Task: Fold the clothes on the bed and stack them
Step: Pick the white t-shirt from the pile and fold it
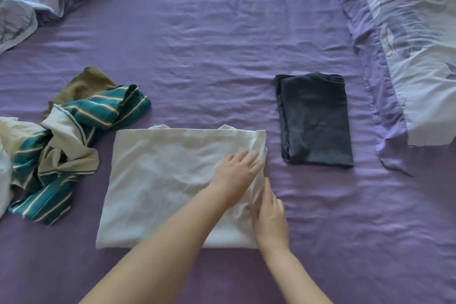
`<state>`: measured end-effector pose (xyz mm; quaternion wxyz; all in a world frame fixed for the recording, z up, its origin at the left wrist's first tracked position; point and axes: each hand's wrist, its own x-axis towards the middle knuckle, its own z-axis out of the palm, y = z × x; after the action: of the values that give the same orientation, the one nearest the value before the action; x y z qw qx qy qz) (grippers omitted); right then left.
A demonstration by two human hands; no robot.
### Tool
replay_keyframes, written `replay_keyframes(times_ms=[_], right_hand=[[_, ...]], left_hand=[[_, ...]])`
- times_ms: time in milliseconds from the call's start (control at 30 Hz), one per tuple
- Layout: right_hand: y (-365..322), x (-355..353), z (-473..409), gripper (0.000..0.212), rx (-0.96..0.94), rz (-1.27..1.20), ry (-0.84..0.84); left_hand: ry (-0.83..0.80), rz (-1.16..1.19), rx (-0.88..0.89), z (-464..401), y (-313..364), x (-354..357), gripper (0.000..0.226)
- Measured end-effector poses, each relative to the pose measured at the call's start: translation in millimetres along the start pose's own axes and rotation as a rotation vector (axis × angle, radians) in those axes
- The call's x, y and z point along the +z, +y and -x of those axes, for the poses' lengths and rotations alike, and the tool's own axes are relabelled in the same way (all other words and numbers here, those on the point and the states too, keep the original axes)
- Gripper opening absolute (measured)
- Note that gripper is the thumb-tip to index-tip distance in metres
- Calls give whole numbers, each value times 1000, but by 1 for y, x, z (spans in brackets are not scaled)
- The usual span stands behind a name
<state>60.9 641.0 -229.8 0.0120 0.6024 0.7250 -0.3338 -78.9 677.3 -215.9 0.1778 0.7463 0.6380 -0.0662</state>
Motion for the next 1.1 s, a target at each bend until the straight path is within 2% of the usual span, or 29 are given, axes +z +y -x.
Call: replay_keyframes(times_ms=[67,167,300,400,467,567,667,767,933,1100], right_hand=[[0,4,7,68,68,11,-32],[-4,6,10,69,138,116,-28],[-11,-2,13,57,181,160,-59],[-22,-10,20,25,187,-5,-81],[-36,-12,27,20,185,-96,-117],[-66,-9,38,32,111,-139,-110],[-108,6,51,47,38,-198,-141],[-151,30,62,59,-23,-200,-196],[-206,76,73,66,-81,-138,-240],[-231,126,75,71,-143,-42,-315]], left_hand=[[-91,-283,257,-20,-2,-10,58],[-167,-551,462,-34,1,-18,52],[-89,-729,417,-26,3,-42,20],[-48,-785,451,-23,-15,-51,23],[-43,-818,483,-15,-29,-58,20],[-48,-901,496,-3,-59,-69,21],[36,-944,521,17,-96,-82,22],[18,-1005,526,44,-135,-91,19],[18,-1026,534,90,-196,-87,24],[58,-985,453,122,-234,-65,28]])
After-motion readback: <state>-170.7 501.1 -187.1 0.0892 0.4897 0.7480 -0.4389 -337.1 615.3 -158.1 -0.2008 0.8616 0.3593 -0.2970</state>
